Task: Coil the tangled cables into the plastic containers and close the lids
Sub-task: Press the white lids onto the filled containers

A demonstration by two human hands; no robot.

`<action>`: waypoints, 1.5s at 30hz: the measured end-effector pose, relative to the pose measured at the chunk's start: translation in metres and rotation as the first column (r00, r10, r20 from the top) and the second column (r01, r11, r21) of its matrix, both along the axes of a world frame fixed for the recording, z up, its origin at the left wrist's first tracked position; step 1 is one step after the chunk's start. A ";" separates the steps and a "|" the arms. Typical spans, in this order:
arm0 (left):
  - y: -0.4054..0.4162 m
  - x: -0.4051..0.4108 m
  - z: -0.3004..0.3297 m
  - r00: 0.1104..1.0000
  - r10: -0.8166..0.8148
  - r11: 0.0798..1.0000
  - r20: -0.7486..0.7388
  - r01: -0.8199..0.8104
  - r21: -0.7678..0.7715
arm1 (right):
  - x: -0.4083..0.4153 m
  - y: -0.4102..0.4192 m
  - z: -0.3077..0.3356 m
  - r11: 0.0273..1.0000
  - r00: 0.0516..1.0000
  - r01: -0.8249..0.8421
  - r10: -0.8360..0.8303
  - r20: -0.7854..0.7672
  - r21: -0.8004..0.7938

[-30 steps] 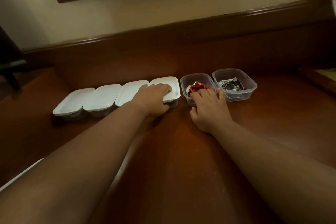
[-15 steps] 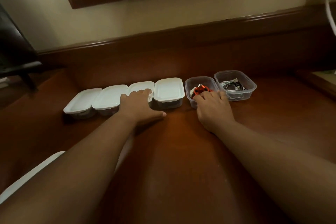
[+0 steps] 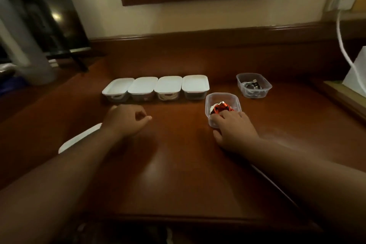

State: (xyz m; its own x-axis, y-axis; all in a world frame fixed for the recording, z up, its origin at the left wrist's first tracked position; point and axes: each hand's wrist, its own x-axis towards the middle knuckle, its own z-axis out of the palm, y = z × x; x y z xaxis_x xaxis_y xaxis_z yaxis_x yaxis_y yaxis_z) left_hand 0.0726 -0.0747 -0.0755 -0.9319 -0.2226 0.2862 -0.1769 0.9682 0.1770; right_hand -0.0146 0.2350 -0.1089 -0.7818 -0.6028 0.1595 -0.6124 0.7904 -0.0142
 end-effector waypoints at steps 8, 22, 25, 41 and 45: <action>-0.048 0.098 -0.007 0.938 0.244 0.969 0.244 -0.224 -0.109 | 0.085 -0.011 0.019 0.964 0.957 -0.267 0.265 0.122 0.003; -0.042 0.120 -0.007 0.893 0.264 0.930 0.365 -0.136 -0.341 | 0.112 -0.004 0.014 0.967 0.917 -0.015 0.114 0.382 -0.254; -0.039 0.115 -0.006 0.909 0.262 0.927 0.326 -0.142 -0.348 | 0.106 -0.003 0.012 0.950 0.917 -0.036 0.155 0.368 -0.310; -0.042 0.100 -0.010 0.871 0.248 0.928 0.424 -0.088 -0.362 | 0.084 0.005 -0.010 0.969 0.936 -0.055 0.134 0.326 -0.239; -0.044 0.099 -0.009 0.877 0.231 0.936 0.422 -0.081 -0.343 | 0.079 0.004 -0.011 0.968 0.932 -0.046 0.130 0.339 -0.247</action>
State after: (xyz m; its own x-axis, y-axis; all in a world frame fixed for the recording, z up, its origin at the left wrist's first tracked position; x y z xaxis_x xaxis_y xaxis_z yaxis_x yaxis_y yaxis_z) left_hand 0.1718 -0.1183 -0.0840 -0.9346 -0.3474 -0.0769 -0.3179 0.9124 -0.2579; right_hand 0.0641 0.2385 -0.1203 -0.7583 -0.6512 0.0288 -0.6017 0.6823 -0.4152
